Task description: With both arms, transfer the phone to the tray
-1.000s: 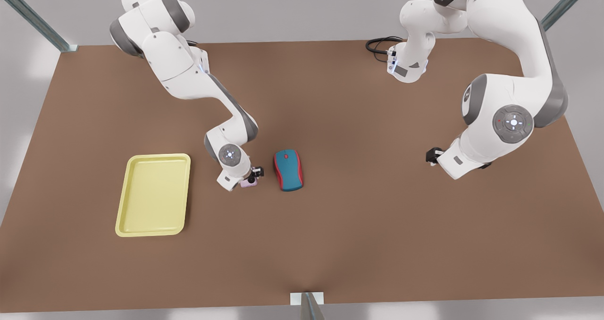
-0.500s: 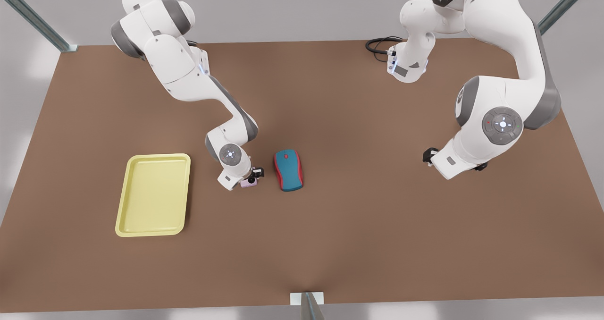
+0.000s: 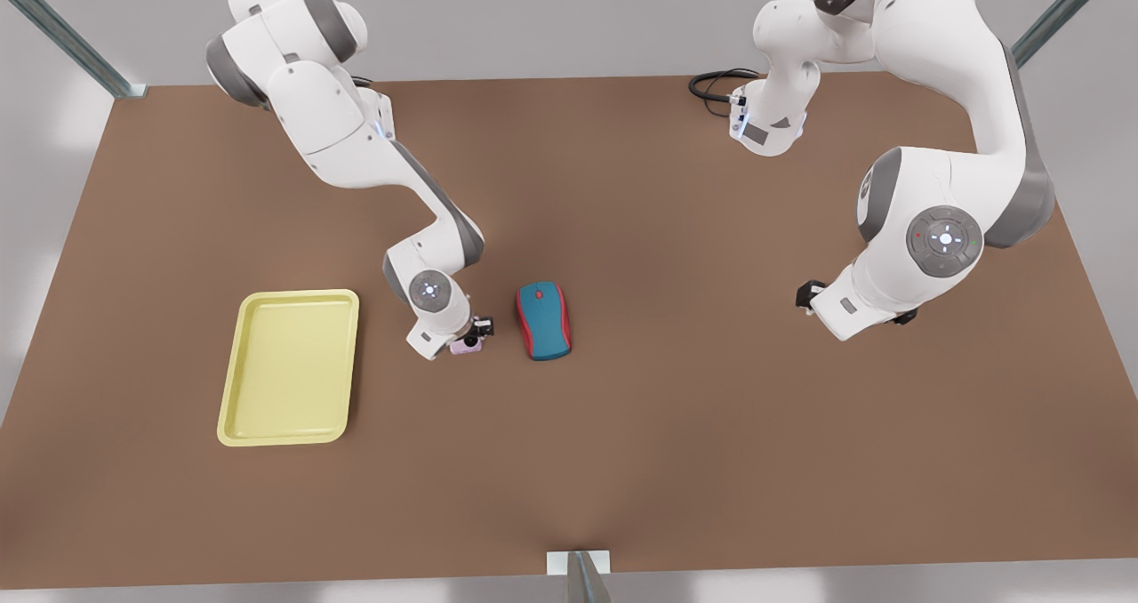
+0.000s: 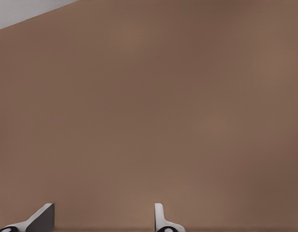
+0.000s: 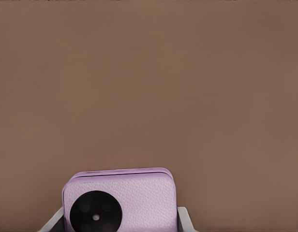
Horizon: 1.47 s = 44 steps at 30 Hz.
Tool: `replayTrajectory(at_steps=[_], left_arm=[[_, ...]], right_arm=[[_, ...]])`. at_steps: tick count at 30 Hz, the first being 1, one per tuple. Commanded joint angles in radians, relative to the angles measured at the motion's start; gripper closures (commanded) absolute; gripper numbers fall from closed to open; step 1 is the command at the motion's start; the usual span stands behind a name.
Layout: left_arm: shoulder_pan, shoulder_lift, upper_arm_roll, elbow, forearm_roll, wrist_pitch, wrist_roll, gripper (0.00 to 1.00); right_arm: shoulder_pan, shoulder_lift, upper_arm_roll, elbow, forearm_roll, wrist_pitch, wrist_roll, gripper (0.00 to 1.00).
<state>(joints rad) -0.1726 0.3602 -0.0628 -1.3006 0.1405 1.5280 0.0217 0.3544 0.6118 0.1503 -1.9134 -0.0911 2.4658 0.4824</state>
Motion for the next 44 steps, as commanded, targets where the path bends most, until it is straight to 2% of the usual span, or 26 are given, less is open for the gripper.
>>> replayTrajectory(at_steps=[1,5,18,21,22,23,24,27,28,29,31,32,33,34,38,40,44], left_arm=[[-0.001,-0.001,0.0,0.001,0.001,0.0,0.006,0.0],[-0.001,-0.001,0.0,0.001,0.001,0.0,0.006,0.0],[-0.001,-0.001,0.0,0.001,-0.002,-0.002,-0.016,0.0],[-0.019,-0.003,0.0,0.001,-0.001,-0.003,-0.046,0.0],[-0.021,-0.001,0.0,0.0,-0.001,-0.003,-0.048,0.0],[-0.022,-0.001,0.0,0.001,-0.002,-0.003,-0.049,0.0],[-0.022,-0.001,0.0,0.0,-0.002,-0.003,-0.049,0.0],[-0.022,0.0,0.0,0.0,-0.002,-0.002,-0.049,0.0],[-0.022,0.0,0.0,0.0,-0.002,-0.002,-0.049,0.0],[-0.022,0.002,0.0,0.0,-0.002,-0.002,-0.049,0.0],[-0.022,0.003,0.0,0.001,-0.002,-0.002,-0.049,0.0],[-0.022,0.002,0.0,0.001,-0.002,-0.003,-0.049,0.0],[-0.022,0.002,0.0,0.001,-0.002,-0.003,-0.049,0.0],[-0.022,0.002,0.0,0.003,-0.002,-0.003,-0.049,0.0],[-0.022,-0.01,0.009,0.006,-0.013,-0.003,-0.167,0.0],[-0.019,-0.015,0.018,0.052,-0.012,-0.011,-0.281,0.0],[-0.019,-0.027,0.026,0.06,-0.013,-0.011,-0.284,0.0]], right_arm=[[-0.005,-0.013,0.0,0.001,-0.004,-0.025,-0.025,0.22],[-0.058,-0.073,0.0,-0.004,-0.004,-0.088,-0.076,0.22],[-0.489,-0.172,-0.003,-0.13,-0.002,-0.108,-0.755,0.22],[-0.526,-0.172,-0.058,-0.148,-0.002,-0.107,-0.89,0.22],[-0.528,-0.172,-0.072,-0.154,-0.002,-0.107,-0.907,0.21],[-0.528,-0.17,-0.072,-0.156,-0.001,-0.107,-0.906,0.13],[-0.528,-0.17,-0.072,-0.153,-0.002,-0.107,-0.904,0.0],[-0.523,-0.175,-0.071,-0.148,-0.002,-0.108,-0.901,0.0],[-0.511,-0.224,-0.071,-0.142,-0.001,-0.152,-0.895,0.0],[-0.505,-0.323,-0.064,-0.127,0.002,-0.221,-0.845,0.0],[-0.414,-0.451,-0.063,0.074,0.013,-0.531,-0.598,0.0],[-0.414,-0.509,-0.078,0.122,0.022,-0.576,-0.567,0.0],[-0.413,-0.506,-0.117,0.261,0.04,-0.68,-0.545,0.0],[-0.411,-0.509,-0.118,0.365,0.037,-0.824,-0.542,0.0],[-0.379,-0.483,-0.126,0.481,0.039,-0.835,-0.542,0.0],[-0.379,-0.492,-0.126,0.479,0.036,-0.901,-0.539,0.0],[-0.407,-0.481,-0.13,0.522,0.102,-0.894,-0.541,0.0]])
